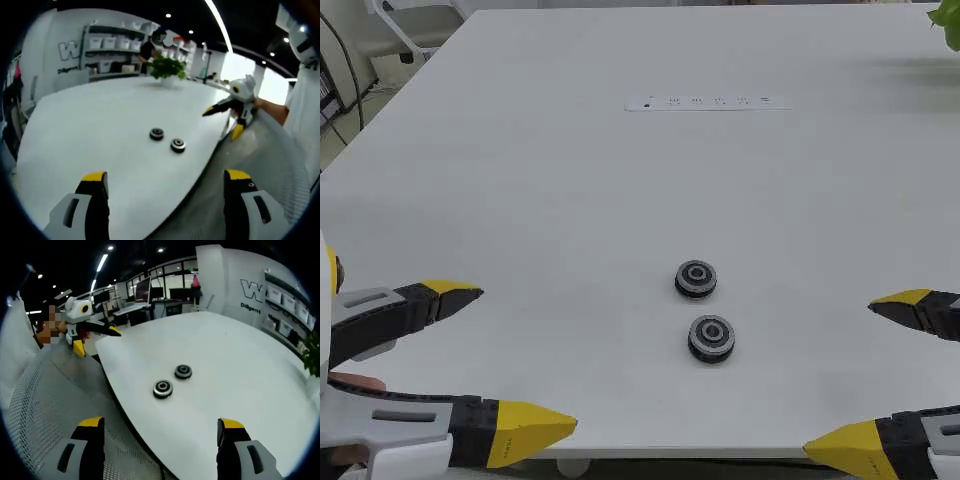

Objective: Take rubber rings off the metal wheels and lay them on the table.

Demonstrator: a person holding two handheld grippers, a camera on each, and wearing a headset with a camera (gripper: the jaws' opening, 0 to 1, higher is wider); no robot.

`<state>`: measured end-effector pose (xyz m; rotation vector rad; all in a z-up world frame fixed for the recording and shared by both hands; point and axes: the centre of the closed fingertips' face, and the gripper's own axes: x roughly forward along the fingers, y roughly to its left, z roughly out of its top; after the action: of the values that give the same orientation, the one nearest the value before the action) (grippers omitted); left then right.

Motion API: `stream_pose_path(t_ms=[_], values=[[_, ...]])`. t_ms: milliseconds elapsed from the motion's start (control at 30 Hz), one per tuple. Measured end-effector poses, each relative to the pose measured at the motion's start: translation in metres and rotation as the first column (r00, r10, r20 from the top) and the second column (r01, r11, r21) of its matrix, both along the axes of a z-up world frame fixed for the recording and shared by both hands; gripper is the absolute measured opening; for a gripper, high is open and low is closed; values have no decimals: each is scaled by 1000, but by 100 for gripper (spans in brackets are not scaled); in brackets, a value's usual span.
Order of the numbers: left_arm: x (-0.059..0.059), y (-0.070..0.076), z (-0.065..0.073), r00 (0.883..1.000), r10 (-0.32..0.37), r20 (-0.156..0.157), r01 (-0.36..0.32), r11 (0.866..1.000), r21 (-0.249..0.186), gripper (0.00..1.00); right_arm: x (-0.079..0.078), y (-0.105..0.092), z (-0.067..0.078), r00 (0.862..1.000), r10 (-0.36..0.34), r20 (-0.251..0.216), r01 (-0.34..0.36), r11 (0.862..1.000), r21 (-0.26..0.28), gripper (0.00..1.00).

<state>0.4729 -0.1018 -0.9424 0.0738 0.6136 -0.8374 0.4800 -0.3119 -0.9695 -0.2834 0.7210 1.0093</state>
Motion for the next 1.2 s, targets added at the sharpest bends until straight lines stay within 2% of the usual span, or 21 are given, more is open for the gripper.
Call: stream_pose_path(t_ms=[1200], values=[[-1,1,-1,1000,-4,2,4,1000,19,96,2,0,3,1000,-10,12,10,1000,14,91]])
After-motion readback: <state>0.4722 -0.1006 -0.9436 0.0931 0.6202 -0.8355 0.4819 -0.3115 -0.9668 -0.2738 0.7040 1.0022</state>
